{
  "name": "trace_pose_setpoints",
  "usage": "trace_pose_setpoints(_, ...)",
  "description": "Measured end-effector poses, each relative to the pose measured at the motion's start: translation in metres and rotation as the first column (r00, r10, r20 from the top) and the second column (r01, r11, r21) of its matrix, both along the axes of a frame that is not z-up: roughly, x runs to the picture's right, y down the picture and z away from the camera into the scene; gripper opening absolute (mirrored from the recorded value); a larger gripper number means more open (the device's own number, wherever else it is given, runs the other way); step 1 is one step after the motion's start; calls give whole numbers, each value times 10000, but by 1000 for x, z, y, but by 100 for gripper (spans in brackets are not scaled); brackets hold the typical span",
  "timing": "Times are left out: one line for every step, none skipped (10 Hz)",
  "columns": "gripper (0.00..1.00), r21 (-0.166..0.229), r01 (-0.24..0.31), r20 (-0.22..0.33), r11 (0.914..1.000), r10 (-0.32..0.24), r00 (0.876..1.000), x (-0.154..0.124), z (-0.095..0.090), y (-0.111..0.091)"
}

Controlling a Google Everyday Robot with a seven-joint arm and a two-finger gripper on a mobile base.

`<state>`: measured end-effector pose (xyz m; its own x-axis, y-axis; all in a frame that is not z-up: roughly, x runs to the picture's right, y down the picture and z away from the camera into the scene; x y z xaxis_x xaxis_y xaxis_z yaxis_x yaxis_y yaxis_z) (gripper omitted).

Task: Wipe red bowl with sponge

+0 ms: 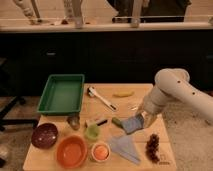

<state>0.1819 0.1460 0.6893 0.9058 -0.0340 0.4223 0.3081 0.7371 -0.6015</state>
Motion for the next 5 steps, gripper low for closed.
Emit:
trace_pose_setpoints(0,1,23,24,10000,-23,10000,-2,0,-1)
trace_pose_setpoints(0,0,26,28,10000,-26,10000,-2,0,-1)
trace_pose_setpoints(0,1,25,28,10000,-25,10000,-2,0,-1)
trace_pose_setpoints(0,2,24,29,10000,-24,10000,-2,0,-1)
trace_pose_setpoints(0,3,23,28,10000,-23,10000,-2,0,-1)
